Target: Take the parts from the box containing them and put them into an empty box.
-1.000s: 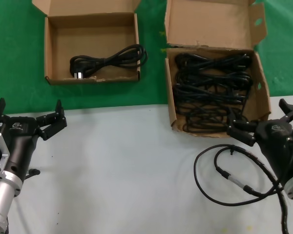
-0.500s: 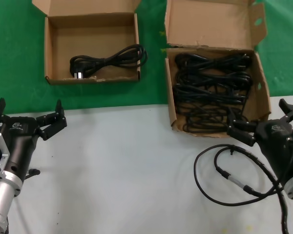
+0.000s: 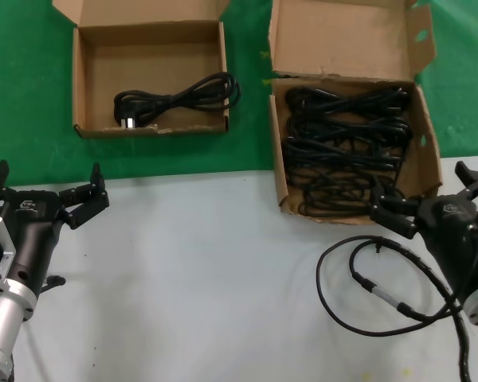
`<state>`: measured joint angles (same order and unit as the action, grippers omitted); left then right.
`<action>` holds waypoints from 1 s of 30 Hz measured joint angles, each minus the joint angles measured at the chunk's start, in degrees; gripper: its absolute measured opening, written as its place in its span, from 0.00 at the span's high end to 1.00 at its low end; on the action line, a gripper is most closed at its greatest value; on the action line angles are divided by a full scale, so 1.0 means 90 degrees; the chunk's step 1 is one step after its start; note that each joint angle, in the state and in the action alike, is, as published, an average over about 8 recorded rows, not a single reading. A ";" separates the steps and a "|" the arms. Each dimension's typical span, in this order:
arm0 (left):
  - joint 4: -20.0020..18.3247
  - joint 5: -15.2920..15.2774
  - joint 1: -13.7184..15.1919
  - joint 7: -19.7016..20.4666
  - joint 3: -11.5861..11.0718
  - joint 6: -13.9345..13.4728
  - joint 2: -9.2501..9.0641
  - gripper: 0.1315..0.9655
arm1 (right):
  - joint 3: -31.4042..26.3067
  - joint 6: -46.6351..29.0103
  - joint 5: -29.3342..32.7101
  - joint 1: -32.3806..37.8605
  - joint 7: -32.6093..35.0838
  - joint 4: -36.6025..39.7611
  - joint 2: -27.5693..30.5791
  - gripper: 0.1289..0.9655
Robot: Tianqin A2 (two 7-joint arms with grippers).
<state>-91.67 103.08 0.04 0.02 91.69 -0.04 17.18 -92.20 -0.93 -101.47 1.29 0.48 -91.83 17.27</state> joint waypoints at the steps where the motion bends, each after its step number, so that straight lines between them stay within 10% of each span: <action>1: 0.0000 0.0000 0.0000 0.0000 0.0000 0.0000 0.0000 0.00 | 0.0000 0.0000 0.0000 0.0000 0.0000 0.0000 0.0000 0.00; 30: 0.0000 0.0000 0.0000 0.0000 0.0000 0.0000 0.0000 0.00 | 0.0000 0.0000 0.0000 0.0000 0.0000 0.0000 0.0000 0.00</action>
<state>-91.67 103.08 0.04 0.02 91.69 -0.04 17.18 -92.20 -0.93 -101.47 1.29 0.48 -91.83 17.27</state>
